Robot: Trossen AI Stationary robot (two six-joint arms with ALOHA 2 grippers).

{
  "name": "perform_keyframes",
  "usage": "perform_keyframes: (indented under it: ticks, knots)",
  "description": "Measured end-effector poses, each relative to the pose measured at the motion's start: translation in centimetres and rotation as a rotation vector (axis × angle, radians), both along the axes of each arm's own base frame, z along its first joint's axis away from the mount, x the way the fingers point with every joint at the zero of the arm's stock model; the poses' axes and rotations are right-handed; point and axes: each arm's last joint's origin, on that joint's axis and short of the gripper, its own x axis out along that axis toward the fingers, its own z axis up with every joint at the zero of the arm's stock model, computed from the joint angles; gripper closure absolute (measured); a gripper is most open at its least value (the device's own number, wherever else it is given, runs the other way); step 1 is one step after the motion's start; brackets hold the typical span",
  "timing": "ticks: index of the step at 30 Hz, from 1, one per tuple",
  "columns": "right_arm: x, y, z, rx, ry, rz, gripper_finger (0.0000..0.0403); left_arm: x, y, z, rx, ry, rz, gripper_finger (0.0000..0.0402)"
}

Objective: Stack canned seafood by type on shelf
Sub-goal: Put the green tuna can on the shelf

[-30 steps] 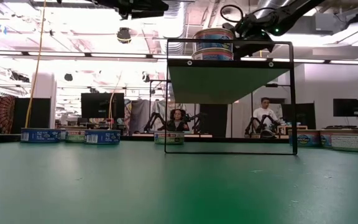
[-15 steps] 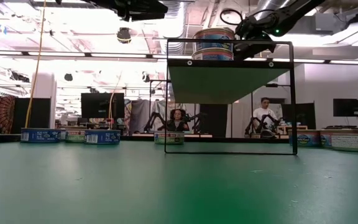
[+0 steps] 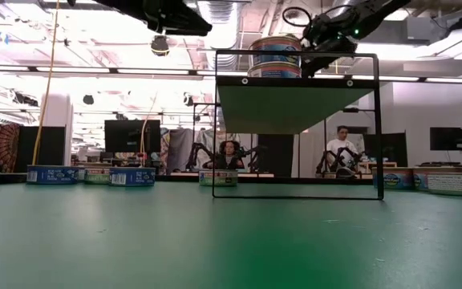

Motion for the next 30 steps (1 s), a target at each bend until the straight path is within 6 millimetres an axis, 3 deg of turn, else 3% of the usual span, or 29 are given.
perform_keyframes:
  ticks: [5, 10, 14, 22, 30]
  knots:
    - [-1.6, 2.3, 2.3, -0.118, 0.143, -0.059, 0.0117, -1.2, 0.0, -0.2, -0.047, 0.062, 0.045, 0.0148]
    - [-2.0, 8.1, 3.4, -0.231, 0.204, -0.034, 0.0116, -2.0, 0.1, -1.2, -0.138, 0.160, 0.082, 0.0148]
    - [-2.0, 13.7, 4.2, -0.335, 0.111, 0.006, 0.0116, -2.0, 0.3, -2.6, -0.173, 0.206, 0.103, 0.0148]
    - [-1.1, 25.1, 1.6, -0.450, -0.111, 0.143, 0.0116, -1.5, 1.8, -4.2, -0.194, 0.268, 0.168, 0.0148]
    - [-1.3, 33.1, -0.6, -0.546, -0.120, 0.107, 0.0116, -0.7, 5.1, -6.7, -0.235, 0.395, 0.224, 0.0147]
